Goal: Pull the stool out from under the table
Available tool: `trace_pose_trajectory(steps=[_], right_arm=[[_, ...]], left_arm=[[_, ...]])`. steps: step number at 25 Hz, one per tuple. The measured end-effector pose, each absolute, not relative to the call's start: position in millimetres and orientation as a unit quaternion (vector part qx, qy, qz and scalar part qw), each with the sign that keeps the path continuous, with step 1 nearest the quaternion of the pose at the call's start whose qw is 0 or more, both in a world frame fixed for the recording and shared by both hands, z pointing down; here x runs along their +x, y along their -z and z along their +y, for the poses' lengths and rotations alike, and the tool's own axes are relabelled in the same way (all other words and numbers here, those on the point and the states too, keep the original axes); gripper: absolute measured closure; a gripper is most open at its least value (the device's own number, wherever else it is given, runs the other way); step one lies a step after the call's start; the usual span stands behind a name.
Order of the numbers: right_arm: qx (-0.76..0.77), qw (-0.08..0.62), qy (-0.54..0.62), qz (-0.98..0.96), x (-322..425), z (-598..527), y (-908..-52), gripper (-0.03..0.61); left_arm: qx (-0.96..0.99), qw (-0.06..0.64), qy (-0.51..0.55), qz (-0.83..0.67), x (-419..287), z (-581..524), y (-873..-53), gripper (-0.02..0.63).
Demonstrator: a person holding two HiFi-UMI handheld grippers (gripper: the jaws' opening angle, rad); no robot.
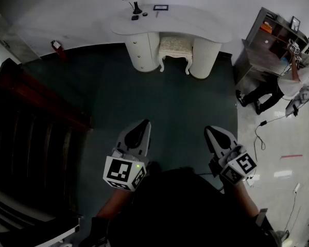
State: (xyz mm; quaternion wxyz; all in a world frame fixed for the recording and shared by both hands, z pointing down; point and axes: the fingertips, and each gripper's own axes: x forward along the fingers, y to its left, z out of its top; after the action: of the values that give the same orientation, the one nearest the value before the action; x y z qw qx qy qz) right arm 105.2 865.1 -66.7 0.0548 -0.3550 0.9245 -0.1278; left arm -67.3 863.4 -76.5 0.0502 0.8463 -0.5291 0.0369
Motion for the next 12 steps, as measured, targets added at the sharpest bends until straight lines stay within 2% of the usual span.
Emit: trace_pose_trajectory(steps=[12], right_arm=[[-0.364,0.050,0.126,0.921,68.1,853.8,65.1,0.561]], left_arm=[[0.851,0.059,-0.027,-0.521,-103.9,853.1,71.4,0.595]])
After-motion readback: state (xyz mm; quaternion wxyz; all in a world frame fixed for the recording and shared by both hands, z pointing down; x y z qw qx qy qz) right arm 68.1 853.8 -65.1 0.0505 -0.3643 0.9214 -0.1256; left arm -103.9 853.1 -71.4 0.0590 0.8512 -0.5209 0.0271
